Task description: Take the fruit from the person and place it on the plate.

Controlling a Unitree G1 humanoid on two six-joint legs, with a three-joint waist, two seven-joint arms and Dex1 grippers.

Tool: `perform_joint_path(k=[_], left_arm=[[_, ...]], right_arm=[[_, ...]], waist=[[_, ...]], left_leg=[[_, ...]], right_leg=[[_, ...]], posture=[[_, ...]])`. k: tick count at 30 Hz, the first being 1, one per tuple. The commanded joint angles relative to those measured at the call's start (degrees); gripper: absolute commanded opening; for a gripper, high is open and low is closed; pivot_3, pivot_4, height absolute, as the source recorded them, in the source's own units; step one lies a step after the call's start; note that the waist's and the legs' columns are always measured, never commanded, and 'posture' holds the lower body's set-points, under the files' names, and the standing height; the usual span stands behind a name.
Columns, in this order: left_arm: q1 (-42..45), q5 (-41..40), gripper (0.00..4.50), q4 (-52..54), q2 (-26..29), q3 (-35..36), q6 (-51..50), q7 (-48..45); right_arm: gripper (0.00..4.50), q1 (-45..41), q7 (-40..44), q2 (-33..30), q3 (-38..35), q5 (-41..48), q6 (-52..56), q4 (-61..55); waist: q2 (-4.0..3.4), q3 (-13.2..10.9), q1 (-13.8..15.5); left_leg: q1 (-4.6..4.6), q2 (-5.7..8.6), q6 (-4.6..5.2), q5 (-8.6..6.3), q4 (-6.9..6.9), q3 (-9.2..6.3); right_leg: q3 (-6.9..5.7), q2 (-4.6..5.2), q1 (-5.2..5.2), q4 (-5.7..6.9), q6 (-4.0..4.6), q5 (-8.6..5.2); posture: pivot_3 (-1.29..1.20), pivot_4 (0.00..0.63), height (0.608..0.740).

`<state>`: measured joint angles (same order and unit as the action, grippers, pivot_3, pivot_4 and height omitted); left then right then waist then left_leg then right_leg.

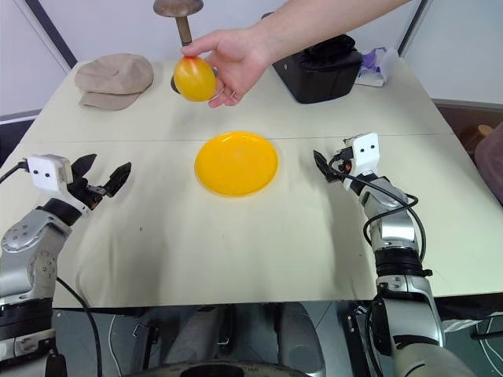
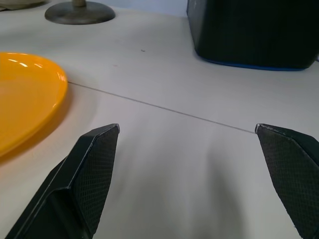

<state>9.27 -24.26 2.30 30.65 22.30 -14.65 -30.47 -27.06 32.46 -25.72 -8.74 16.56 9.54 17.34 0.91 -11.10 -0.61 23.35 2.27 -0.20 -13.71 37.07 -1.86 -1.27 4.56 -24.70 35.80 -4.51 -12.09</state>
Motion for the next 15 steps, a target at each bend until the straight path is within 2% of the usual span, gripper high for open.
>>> perform_joint_path(k=[1, 7, 10, 15], left_arm=[[0.65, 0.10, 4.50, 0.56, 1.22, 0.60, 0.79, -0.40], [1.01, -0.05, 4.50, -0.10, 1.84, 0.41, 0.64, -1.10], [2.62, -0.45, 4.50, -2.11, 2.67, -0.25, 1.10, -3.48], [11.68, -7.70, 4.50, -0.84, 5.59, -1.00, -4.07, -10.74]], right_arm=[[4.46, 2.21, 7.24, -2.04, -1.53, 12.50, 11.22, -16.90], [4.46, 5.14, 8.95, -6.18, -3.44, 24.53, 26.00, -31.02], [4.46, 4.32, 8.21, -7.31, -2.81, 24.58, 27.85, -33.03], [4.46, 3.22, 7.30, -7.59, -2.57, 22.80, 27.41, -32.40]], waist=[[0.00, 0.00, 0.01], [0.04, 0.02, 0.04], [0.04, 0.02, 0.08], [0.05, 0.02, 0.56]], left_leg=[[-0.01, 0.00, 0.00, 0.00, 0.01, -0.01], [-0.02, -0.01, 0.01, -0.01, 0.04, -0.03], [-0.02, -0.01, 0.01, -0.01, 0.04, -0.03], [0.03, -0.01, 0.01, -0.01, 0.10, -0.04]], right_leg=[[0.00, 0.00, 0.00, 0.02, 0.00, 0.00], [0.00, 0.05, 0.02, 0.02, 0.05, -0.04], [0.00, 0.06, 0.02, 0.00, 0.19, -0.11], [-0.05, 0.05, 0.02, -0.04, 0.17, -0.10]], posture=[[0.00, 0.150, 0.740], [0.00, 0.150, 0.740], [0.00, 0.150, 0.740], [0.00, 0.150, 0.740]])
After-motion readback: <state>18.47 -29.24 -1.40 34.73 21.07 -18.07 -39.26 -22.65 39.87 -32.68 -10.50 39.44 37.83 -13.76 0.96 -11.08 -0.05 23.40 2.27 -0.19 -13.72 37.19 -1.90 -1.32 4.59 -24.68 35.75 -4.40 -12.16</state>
